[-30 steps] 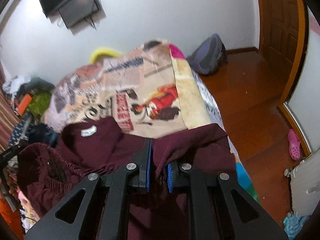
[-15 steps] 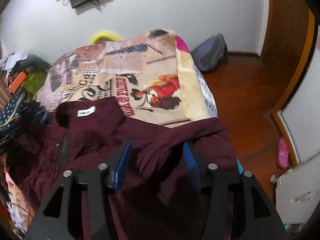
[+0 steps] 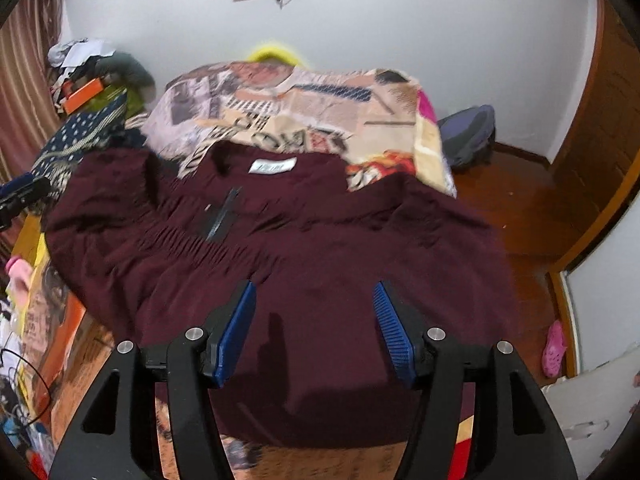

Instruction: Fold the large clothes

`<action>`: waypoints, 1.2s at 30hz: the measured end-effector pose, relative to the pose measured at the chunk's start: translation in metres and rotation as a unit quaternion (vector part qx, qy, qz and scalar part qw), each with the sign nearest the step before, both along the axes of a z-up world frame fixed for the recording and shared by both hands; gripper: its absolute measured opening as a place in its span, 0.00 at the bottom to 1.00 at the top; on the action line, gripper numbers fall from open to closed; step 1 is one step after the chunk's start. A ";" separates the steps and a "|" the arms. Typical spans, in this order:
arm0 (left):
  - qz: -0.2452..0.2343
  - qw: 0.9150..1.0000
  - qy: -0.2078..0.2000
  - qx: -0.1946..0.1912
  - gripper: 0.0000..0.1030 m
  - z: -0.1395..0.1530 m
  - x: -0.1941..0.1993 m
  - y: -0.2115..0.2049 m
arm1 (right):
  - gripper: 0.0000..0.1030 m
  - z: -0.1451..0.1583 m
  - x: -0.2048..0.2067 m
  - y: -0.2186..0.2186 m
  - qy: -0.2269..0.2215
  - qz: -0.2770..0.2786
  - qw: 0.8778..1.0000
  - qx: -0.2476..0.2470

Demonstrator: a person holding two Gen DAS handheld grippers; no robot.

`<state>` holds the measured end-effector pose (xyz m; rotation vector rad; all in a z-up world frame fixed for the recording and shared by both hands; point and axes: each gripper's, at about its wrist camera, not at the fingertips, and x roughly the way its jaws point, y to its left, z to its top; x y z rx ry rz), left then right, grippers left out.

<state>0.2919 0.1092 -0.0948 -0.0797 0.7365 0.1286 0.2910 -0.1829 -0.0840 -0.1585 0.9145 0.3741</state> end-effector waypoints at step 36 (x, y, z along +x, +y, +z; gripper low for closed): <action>0.099 0.922 0.019 -0.373 0.37 -0.135 0.019 0.024 | 0.74 -0.038 -0.018 0.002 0.035 -0.017 0.999 -0.009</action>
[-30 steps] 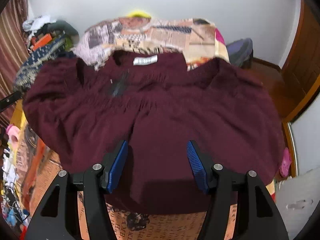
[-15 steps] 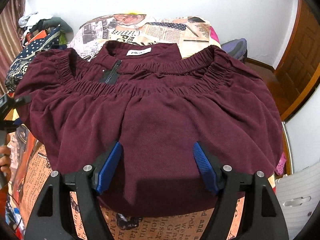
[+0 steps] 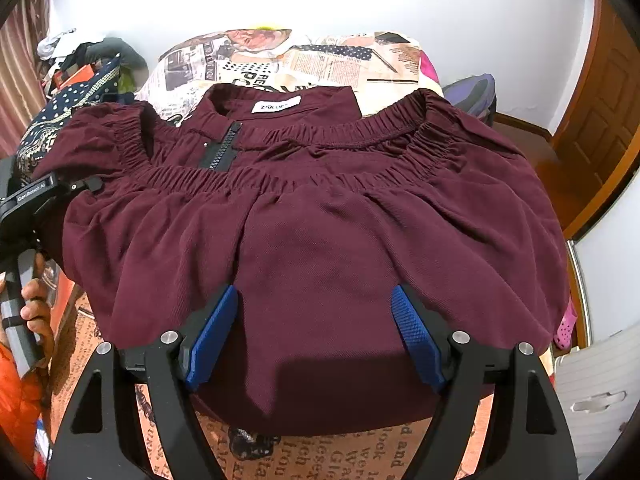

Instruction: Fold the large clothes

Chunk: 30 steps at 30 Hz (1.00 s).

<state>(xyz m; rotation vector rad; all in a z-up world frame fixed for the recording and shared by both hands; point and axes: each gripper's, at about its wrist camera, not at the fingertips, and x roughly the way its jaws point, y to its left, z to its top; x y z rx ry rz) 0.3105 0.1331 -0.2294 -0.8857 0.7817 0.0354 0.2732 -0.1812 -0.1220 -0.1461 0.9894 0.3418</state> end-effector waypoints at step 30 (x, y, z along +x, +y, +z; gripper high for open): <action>-0.043 0.968 -0.102 0.225 0.20 0.186 0.025 -0.054 | 0.74 -0.007 0.022 0.138 0.069 0.139 0.985 0.071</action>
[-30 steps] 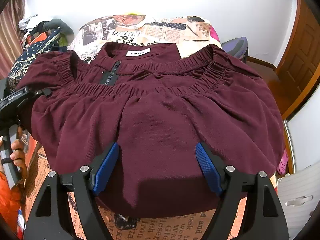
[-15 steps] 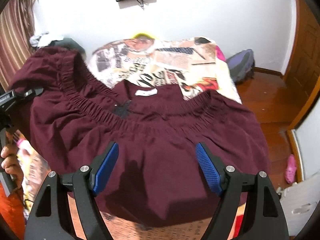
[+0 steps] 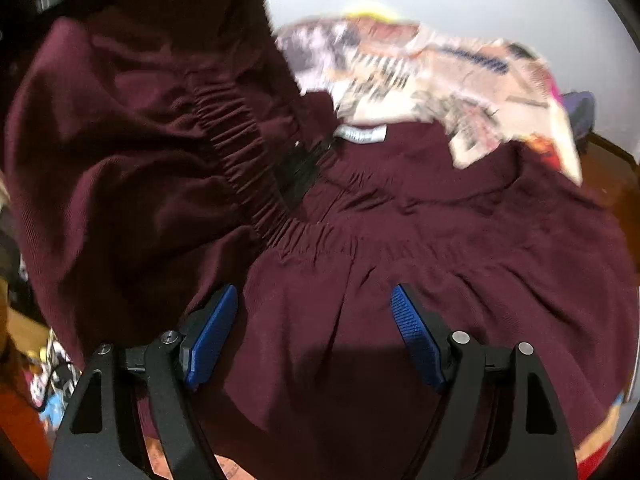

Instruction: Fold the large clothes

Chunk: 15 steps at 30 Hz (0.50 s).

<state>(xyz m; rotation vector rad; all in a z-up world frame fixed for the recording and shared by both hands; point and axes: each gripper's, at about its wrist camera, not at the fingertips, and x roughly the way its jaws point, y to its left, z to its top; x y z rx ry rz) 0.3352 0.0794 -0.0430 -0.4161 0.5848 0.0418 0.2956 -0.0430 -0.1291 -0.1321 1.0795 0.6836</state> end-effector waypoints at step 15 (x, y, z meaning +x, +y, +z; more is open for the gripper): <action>-0.091 0.993 0.022 0.071 0.20 -0.003 0.045 -0.094 | 0.74 0.045 0.005 -0.113 -0.073 -0.091 0.993 0.001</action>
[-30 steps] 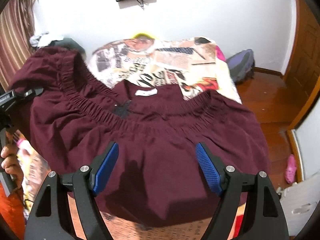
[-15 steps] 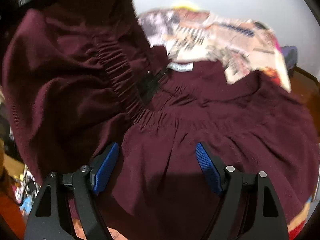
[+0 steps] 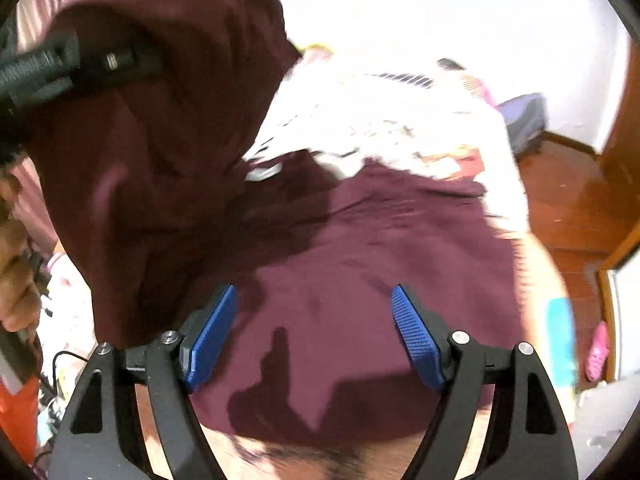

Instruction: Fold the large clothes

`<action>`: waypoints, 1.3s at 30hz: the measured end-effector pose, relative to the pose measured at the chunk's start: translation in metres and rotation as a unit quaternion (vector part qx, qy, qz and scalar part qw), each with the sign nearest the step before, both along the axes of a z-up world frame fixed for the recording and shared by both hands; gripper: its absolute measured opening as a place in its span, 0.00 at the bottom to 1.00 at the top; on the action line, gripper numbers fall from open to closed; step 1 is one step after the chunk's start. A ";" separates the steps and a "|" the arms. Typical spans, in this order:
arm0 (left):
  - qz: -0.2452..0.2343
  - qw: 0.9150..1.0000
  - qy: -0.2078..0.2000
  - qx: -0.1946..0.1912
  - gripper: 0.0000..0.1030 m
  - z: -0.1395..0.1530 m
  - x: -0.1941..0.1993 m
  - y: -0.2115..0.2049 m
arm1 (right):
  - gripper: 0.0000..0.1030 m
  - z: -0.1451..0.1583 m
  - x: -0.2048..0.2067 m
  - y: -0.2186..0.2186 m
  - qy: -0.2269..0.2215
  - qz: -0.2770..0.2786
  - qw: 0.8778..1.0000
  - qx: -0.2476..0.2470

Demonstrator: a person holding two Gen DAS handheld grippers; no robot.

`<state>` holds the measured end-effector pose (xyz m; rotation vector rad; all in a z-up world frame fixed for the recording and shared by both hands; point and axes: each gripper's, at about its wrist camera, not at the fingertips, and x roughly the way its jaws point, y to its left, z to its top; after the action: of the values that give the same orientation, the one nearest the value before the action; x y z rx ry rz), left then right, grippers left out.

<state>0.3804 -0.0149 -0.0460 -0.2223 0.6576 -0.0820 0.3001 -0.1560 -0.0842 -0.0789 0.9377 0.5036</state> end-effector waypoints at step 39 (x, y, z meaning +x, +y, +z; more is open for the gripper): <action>-0.125 0.983 0.044 0.129 0.83 -0.035 -0.105 -0.041 | 0.74 0.059 -0.039 -0.059 -0.082 -0.052 0.995 0.020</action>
<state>0.2756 -0.0564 -0.0810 0.1088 0.7743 -0.2272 0.2609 -0.2152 -0.0256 -0.0338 0.7662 0.4128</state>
